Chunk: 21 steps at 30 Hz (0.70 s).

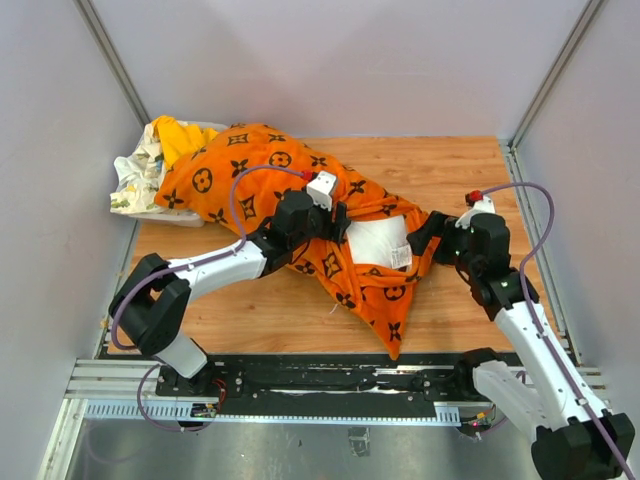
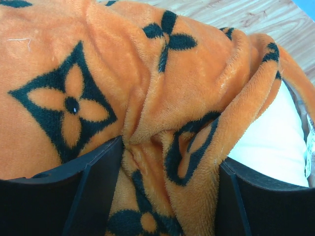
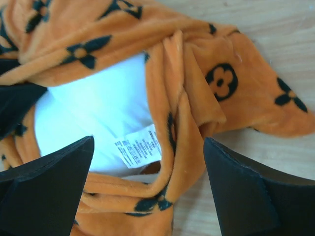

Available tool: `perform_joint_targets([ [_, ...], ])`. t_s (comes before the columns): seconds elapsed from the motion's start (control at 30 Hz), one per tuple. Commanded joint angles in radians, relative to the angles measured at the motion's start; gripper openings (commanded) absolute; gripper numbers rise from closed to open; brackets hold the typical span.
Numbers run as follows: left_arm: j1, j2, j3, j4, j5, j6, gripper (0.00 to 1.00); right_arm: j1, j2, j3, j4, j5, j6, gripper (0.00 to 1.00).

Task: Remove the pillowcase from the pillow
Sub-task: Remove the pillow from the pillowcase.

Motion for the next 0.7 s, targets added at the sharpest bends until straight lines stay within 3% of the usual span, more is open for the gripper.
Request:
perform_joint_targets([
  [0.0,0.021,0.048,0.013,-0.109,-0.032,-0.009,0.69,0.016,0.039,-0.011,0.142,0.01,0.001,0.93],
  [0.23,0.014,0.008,0.017,-0.144,-0.068,-0.005,0.7,0.011,0.269,0.004,0.184,-0.02,0.041,0.88],
  [0.4,0.014,-0.015,-0.006,-0.155,-0.114,0.004,0.7,-0.02,0.31,-0.055,0.159,-0.026,0.056,0.85],
  [0.67,0.014,-0.055,-0.015,-0.176,-0.141,0.012,0.71,-0.281,0.345,-0.168,0.153,-0.175,0.053,0.79],
])
